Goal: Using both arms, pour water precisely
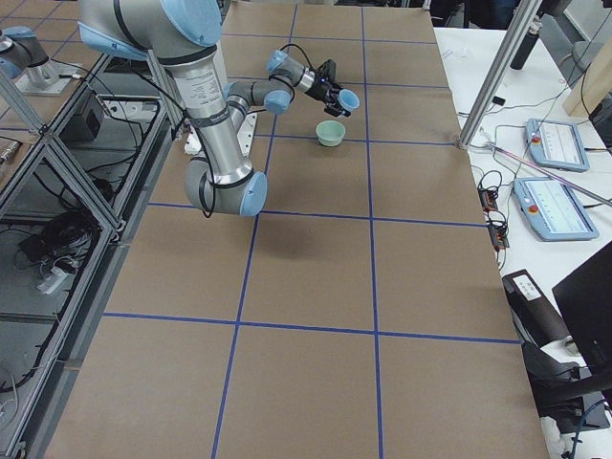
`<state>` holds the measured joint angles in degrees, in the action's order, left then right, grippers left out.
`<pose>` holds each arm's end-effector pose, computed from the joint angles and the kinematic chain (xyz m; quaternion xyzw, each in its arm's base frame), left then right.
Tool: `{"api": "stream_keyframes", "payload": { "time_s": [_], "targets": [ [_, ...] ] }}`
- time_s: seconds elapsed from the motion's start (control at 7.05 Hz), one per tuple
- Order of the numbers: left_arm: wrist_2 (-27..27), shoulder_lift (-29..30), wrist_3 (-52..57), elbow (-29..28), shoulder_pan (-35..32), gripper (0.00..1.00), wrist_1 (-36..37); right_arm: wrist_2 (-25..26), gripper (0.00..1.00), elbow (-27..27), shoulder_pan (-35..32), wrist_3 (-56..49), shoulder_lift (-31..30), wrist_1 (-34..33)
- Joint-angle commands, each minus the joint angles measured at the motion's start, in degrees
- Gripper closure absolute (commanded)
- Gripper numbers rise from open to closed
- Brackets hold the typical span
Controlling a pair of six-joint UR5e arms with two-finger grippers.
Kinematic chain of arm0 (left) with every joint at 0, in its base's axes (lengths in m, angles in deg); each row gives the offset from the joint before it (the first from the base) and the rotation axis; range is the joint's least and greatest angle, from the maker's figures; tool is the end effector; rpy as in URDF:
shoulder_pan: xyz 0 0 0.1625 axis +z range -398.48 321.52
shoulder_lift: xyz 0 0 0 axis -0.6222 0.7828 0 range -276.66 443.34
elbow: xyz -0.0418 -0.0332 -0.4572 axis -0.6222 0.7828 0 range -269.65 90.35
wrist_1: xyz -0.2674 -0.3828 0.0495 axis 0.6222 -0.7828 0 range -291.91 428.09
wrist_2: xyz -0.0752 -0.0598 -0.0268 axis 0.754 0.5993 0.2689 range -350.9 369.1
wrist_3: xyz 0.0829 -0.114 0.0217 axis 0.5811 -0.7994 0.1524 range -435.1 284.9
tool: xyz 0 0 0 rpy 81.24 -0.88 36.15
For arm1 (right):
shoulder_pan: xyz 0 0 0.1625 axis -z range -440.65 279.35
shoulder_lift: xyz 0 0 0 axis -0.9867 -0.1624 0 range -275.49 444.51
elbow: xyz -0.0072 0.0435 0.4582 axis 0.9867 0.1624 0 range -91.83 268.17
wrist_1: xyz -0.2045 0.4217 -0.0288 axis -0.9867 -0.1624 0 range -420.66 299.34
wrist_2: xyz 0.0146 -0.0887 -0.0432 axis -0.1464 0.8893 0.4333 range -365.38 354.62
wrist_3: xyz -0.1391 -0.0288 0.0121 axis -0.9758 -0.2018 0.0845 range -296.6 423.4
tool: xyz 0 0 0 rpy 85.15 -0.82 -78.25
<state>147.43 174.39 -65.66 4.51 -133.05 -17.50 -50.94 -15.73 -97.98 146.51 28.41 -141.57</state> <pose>-0.0711 -0.5540 0.6752 0.0563 0.4055 0.0416 0.9114 -0.5977 -0.4308 0.1830 0.4176 -0.3614 0.2534 0.7942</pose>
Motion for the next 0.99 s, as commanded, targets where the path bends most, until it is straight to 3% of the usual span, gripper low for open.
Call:
{"api": "stream_keyframes", "payload": {
  "time_s": [0.0,0.85],
  "targets": [
    [1.3,0.0,-0.1,0.2,0.0,0.00,0.1,5.4,1.00,-0.1,-1.7,10.6,-4.6,-4.6],
    [1.7,-0.1,-0.4,1.1,0.0,0.00,0.0,5.2,1.00,0.5,-12.0,21.7,-22.6,-5.9]
  ]
}}
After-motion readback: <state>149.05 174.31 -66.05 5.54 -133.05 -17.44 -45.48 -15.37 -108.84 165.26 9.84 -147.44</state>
